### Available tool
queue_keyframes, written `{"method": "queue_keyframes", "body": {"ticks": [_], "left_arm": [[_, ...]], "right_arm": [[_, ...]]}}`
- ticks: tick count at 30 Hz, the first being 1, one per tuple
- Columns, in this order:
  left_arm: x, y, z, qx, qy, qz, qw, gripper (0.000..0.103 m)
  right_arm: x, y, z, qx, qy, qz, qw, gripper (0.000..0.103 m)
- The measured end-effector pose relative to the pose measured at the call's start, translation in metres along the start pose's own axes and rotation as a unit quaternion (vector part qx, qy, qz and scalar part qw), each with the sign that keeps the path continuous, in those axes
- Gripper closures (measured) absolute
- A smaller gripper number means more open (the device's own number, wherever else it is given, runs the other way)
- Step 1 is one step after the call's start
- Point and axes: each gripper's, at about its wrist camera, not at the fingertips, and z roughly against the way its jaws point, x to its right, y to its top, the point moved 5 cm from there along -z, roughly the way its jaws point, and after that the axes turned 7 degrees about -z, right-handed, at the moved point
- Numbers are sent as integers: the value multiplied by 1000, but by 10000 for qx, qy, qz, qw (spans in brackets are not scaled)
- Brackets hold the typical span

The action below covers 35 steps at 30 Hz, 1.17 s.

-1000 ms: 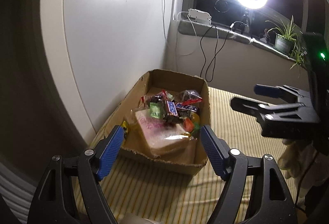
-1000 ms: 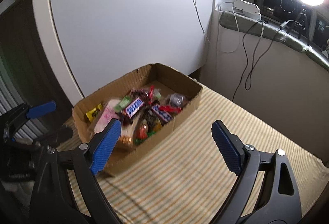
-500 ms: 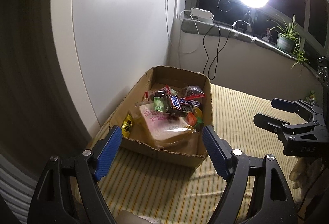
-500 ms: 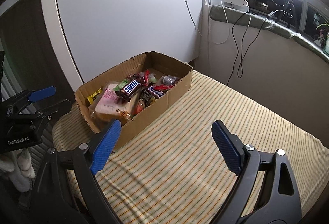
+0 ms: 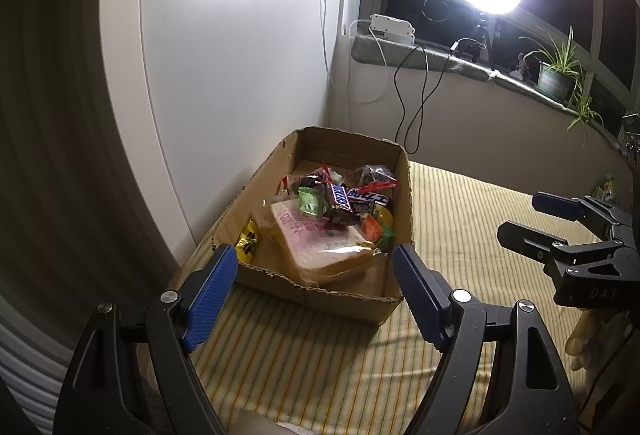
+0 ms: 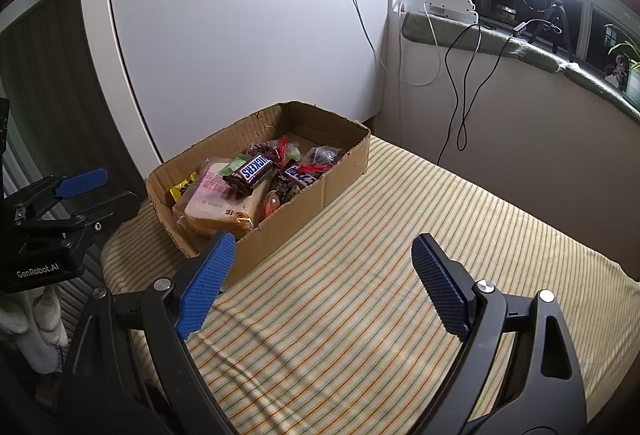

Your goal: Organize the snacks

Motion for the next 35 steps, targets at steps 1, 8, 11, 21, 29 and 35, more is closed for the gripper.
{"method": "queue_keyframes", "body": {"ticks": [1, 8, 11, 21, 29, 35], "left_arm": [[0, 0, 0, 6, 1, -3, 10000, 23], [2, -1, 0, -3, 0, -19, 10000, 23], [4, -2, 0, -20, -15, -26, 10000, 23], [4, -3, -3, -61, -28, -32, 10000, 23], [1, -3, -6, -30, -17, -27, 10000, 23], [4, -7, -5, -9, 11, -86, 10000, 23]], "right_arm": [[0, 0, 0, -2, -3, -2, 10000, 11], [-2, 0, -1, -9, -15, 41, 10000, 11], [-2, 0, -1, 9, -29, 36, 10000, 11], [3, -2, -1, -8, -42, -34, 10000, 11], [3, -3, -1, 8, -68, 2, 10000, 11], [6, -5, 0, -18, -83, -26, 10000, 11]]}}
